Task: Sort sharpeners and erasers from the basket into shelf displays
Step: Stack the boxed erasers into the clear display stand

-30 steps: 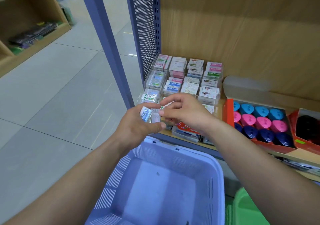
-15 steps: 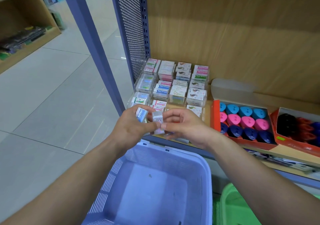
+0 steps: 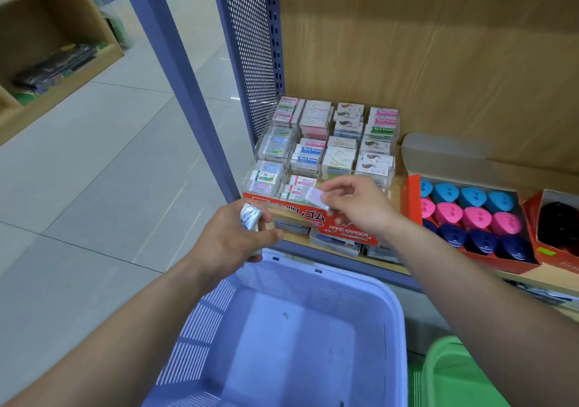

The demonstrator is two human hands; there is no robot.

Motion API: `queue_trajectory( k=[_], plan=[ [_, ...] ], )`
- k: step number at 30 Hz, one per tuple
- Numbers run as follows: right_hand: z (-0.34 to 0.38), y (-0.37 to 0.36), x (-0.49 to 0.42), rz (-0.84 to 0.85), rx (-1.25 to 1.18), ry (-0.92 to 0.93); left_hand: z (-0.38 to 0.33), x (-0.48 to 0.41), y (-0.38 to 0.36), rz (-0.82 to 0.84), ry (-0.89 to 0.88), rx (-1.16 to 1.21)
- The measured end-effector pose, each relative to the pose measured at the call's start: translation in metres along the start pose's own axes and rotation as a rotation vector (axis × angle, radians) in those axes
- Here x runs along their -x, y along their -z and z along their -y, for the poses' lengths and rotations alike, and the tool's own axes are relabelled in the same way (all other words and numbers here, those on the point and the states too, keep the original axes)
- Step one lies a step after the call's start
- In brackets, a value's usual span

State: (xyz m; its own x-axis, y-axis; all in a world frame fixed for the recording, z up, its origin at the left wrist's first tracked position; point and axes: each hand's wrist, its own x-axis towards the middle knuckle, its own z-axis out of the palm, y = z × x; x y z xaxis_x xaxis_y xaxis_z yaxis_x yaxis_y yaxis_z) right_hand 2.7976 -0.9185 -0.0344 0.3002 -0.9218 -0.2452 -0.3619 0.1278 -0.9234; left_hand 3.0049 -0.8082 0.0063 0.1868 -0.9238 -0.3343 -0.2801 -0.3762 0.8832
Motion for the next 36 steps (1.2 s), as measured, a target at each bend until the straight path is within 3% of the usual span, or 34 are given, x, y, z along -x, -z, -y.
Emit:
queue_trajectory(
  k=[6, 11, 15, 17, 20, 24, 31, 36],
  plan=[
    [-0.004, -0.03, -0.062, -0.153, 0.269, 0.171, 0.01, -0.004, 0.009, -0.003, 0.036, -0.009],
    [-0.016, -0.043, -0.08, -0.079, 0.687, 0.227, 0.01, -0.005, 0.011, -0.005, 0.068, 0.014],
    [-0.017, -0.035, -0.081, 0.017, 0.883, 0.281, 0.007, -0.005, 0.011, -0.002, 0.049, -0.006],
    [-0.013, -0.031, -0.071, 0.013, 0.822, 0.291, 0.004, -0.005, 0.009, 0.003, 0.031, -0.011],
    [0.009, -0.029, -0.038, -0.036, 0.51, 0.325, 0.0, -0.004, 0.005, 0.012, 0.016, 0.023],
    [0.048, -0.032, 0.014, 0.217, 0.06, 0.244, -0.003, -0.005, -0.003, 0.052, -0.026, -0.02],
    [0.062, -0.028, 0.032, 0.238, 0.104, 0.196, -0.015, 0.0, -0.021, 0.104, -0.107, -0.102],
    [0.06, -0.003, 0.035, 0.263, -0.128, 0.086, -0.022, 0.001, -0.028, 0.116, -0.142, -0.027]
  ],
)
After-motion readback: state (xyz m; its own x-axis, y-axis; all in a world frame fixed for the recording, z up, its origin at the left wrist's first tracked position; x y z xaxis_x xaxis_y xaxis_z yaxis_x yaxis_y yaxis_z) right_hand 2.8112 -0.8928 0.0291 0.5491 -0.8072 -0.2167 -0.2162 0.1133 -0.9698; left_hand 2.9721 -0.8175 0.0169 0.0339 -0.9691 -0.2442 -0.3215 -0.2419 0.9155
